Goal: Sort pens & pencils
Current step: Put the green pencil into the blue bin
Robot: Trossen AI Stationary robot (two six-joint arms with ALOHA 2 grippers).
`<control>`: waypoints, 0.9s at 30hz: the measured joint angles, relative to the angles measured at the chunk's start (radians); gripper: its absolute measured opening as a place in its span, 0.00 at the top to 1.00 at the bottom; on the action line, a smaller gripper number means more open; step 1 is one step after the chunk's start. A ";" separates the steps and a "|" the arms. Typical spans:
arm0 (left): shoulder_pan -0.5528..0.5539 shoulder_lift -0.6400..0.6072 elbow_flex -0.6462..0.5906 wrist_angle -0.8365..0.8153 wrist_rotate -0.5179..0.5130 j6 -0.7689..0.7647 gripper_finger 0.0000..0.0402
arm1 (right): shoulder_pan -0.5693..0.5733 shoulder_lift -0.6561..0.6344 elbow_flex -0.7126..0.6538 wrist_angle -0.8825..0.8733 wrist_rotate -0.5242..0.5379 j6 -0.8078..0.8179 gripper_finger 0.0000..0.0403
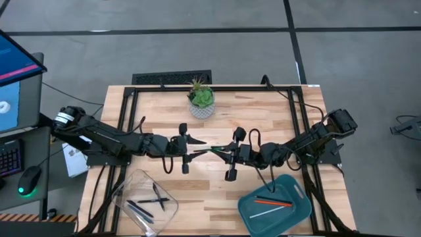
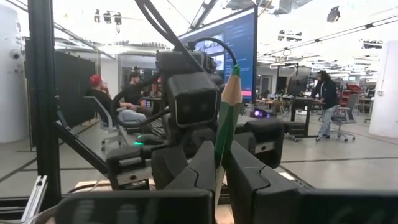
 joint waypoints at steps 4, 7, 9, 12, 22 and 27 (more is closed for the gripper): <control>0.000 0.000 0.000 -0.059 -0.001 -0.024 0.63 | 0.001 0.000 0.000 0.000 -0.001 -0.017 0.91; 0.000 0.000 0.000 -0.098 -0.001 -0.059 0.63 | 0.002 -0.027 0.000 -0.015 -0.001 -0.033 0.91; -0.001 0.000 0.000 -0.126 -0.001 -0.079 0.63 | 0.002 -0.049 0.000 -0.035 -0.001 -0.043 0.91; -0.006 0.000 0.000 -0.156 -0.001 -0.095 0.63 | 0.010 -0.085 0.000 -0.074 -0.001 -0.055 0.91; -0.038 0.000 0.000 -0.263 -0.001 -0.149 0.63 | 0.057 -0.222 0.000 -0.289 0.003 -0.034 0.91; -0.050 0.000 0.000 -0.391 -0.033 -0.221 0.63 | 0.093 -0.300 0.000 -0.425 0.003 0.062 0.91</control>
